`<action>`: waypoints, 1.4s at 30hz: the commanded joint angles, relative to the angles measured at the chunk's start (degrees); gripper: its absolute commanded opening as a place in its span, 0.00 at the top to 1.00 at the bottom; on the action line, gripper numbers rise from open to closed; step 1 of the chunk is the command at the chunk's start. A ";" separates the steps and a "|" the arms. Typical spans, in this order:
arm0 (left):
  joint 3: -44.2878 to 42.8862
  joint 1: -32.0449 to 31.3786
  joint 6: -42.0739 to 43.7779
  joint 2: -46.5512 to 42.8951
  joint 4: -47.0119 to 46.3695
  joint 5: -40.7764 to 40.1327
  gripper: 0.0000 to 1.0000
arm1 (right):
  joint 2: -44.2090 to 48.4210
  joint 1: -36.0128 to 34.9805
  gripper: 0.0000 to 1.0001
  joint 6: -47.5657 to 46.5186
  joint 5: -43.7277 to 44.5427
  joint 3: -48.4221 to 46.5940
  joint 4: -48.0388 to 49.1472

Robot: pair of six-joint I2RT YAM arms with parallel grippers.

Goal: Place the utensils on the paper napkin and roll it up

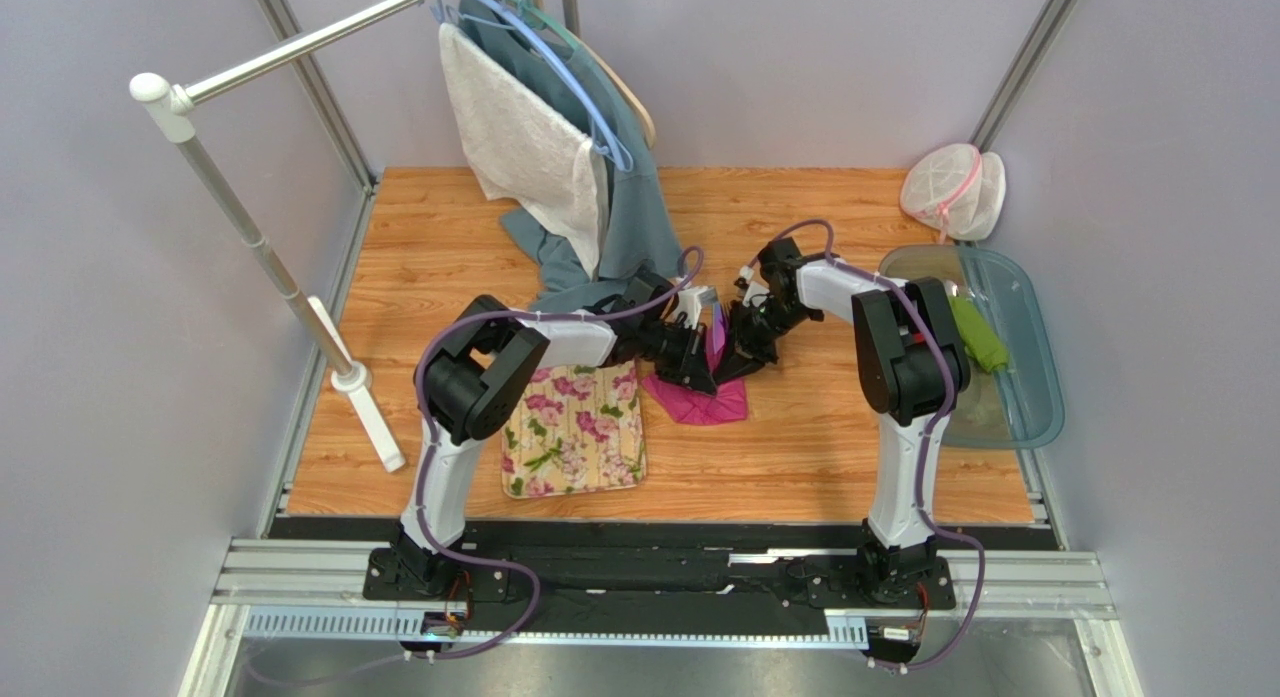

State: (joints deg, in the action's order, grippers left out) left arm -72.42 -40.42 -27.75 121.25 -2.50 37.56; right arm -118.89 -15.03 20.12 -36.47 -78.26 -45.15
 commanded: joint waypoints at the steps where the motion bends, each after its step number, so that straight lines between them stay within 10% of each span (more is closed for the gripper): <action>1: -1.49 -0.36 2.43 1.97 6.01 -4.07 0.95 | 0.85 1.05 0.87 -0.52 2.38 -0.84 0.67; 42: 0.97 -4.13 8.68 -8.24 5.31 -0.47 0.80 | -4.95 0.52 0.96 -1.22 9.75 -0.58 -0.73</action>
State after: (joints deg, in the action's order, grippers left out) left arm -70.96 -43.22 -20.03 112.81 4.19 37.26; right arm -120.92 -15.11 21.17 -34.61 -80.88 -45.56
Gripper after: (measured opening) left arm 0.204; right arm 0.056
